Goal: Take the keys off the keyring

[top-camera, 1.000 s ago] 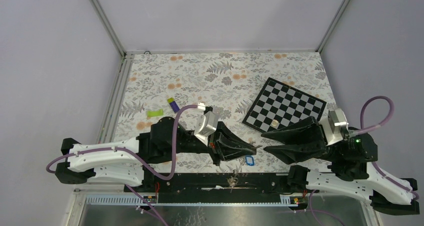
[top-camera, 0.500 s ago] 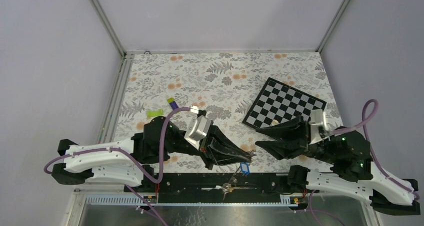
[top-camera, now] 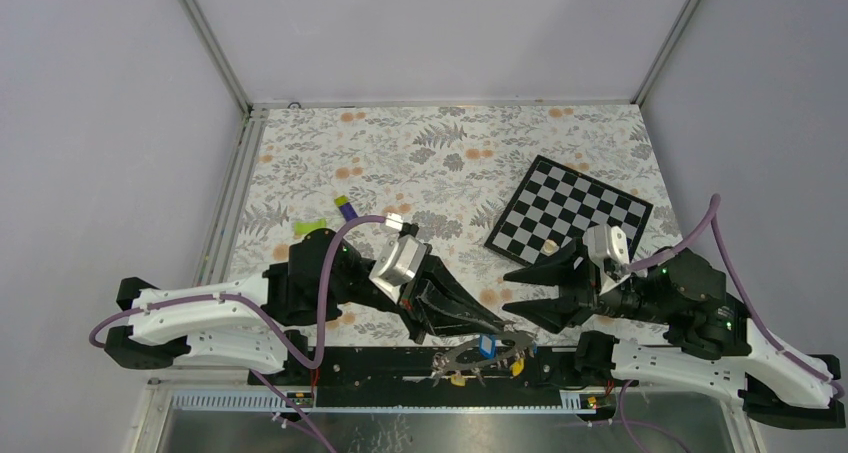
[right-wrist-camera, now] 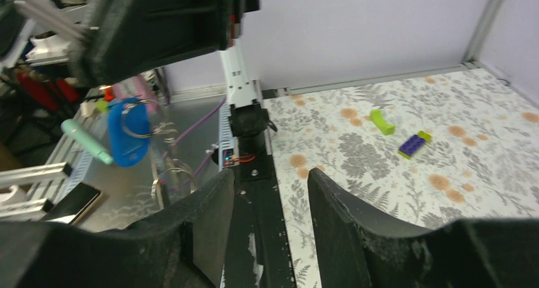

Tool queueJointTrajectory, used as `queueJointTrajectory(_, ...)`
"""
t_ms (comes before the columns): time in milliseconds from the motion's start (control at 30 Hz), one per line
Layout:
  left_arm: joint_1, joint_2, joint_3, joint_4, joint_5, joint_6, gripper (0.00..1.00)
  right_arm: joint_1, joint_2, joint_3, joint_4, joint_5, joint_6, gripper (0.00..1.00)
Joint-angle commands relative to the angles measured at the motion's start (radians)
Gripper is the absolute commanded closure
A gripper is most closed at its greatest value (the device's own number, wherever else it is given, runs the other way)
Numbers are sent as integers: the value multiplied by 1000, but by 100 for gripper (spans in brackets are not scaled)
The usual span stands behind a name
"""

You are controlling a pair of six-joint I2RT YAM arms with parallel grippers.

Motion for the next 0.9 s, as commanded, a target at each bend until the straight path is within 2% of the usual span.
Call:
queueJointTrajectory(0, -4, -13, 51, 56, 8, 8, 100, -1, 11, 56, -31, -139, 8, 46)
queueJointTrajectory(133, -4, -17, 40, 65, -14, 9, 100, -1, 3, 53, -5, -197, 38, 46)
queueJointTrajectory(300, -3, -16, 36, 73, -20, 6, 100, -2, -12, 17, 87, -190, 64, 45)
queueJointTrajectory(667, -3, -21, 32, 75, -41, 10, 100, -1, 43, 32, 67, -308, 123, 47)
queueJointTrajectory(867, -2, -25, 28, 74, -63, 16, 100, -2, 48, 44, 57, -368, 149, 53)
